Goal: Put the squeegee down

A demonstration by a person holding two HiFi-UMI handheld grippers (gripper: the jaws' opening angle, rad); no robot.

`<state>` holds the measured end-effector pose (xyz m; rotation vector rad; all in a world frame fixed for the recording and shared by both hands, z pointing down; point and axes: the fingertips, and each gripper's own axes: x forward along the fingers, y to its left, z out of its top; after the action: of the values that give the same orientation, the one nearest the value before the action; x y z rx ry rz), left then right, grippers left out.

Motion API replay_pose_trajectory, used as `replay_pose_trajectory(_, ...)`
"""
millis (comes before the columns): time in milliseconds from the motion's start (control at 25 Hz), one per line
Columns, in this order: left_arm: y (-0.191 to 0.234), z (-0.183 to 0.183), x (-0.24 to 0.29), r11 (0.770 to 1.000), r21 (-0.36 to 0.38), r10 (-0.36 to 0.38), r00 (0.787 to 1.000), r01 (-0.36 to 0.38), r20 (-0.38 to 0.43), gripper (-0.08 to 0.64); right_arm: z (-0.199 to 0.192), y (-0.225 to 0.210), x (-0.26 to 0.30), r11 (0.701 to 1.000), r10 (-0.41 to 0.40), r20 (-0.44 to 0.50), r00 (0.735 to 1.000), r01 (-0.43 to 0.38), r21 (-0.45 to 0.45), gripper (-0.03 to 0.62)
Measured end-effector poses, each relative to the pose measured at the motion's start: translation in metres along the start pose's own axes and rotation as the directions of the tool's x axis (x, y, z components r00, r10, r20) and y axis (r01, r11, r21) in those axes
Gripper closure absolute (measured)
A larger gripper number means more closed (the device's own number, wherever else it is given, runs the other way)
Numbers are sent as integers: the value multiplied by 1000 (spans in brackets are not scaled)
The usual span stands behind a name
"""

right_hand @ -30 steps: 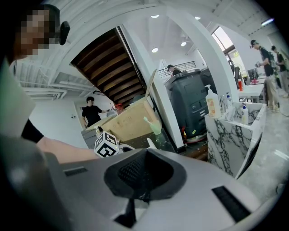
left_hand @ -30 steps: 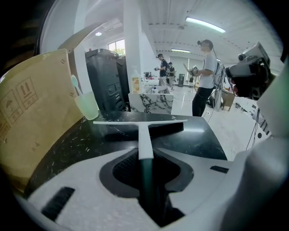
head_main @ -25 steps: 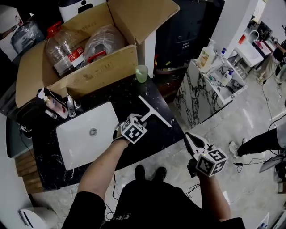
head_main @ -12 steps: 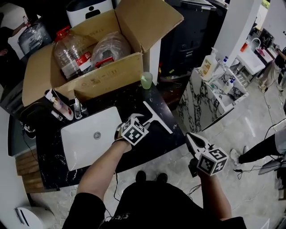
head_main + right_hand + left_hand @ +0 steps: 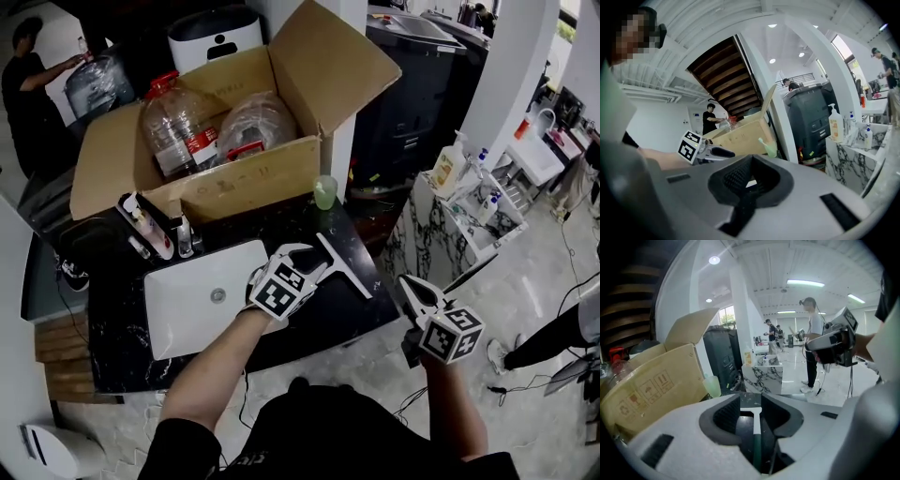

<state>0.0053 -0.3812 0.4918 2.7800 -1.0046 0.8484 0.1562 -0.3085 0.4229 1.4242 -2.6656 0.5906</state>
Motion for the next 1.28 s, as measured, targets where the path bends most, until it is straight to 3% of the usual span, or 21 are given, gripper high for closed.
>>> replay_pose_trajectory(160, 7, 27, -32, 997, -77, 39, 994, -32, 99, 424, 16, 2, 6, 1000, 10, 21, 1000, -9, -26, 586)
replay_pose_trajectory(360, 10, 49, -68, 990, -120, 104, 974, -80, 201, 443, 27, 7, 7, 999, 21, 36, 999, -19, -42, 586)
replay_pose_trajectory(680, 19, 72, -111, 964, -222, 218, 913, -147, 345, 482, 31, 6, 0, 999, 10, 57, 998, -8, -42, 586)
replay_pose_trajectory(840, 25, 74, -121, 949, -246, 279, 885, -196, 373, 551, 30, 5, -4, 999, 0, 60, 998, 3, -42, 588)
replay_pose_trajectory(1040, 28, 70, -122, 944, -243, 304, 880, -225, 365, 551, 35, 5, -12, 998, -11, 93, 996, 16, -59, 588)
replay_pose_trajectory(1280, 22, 72, -120, 953, -242, 266, 888, -183, 376, 552, 38, 10, -19, 993, 9, 114, 993, 4, -117, 589)
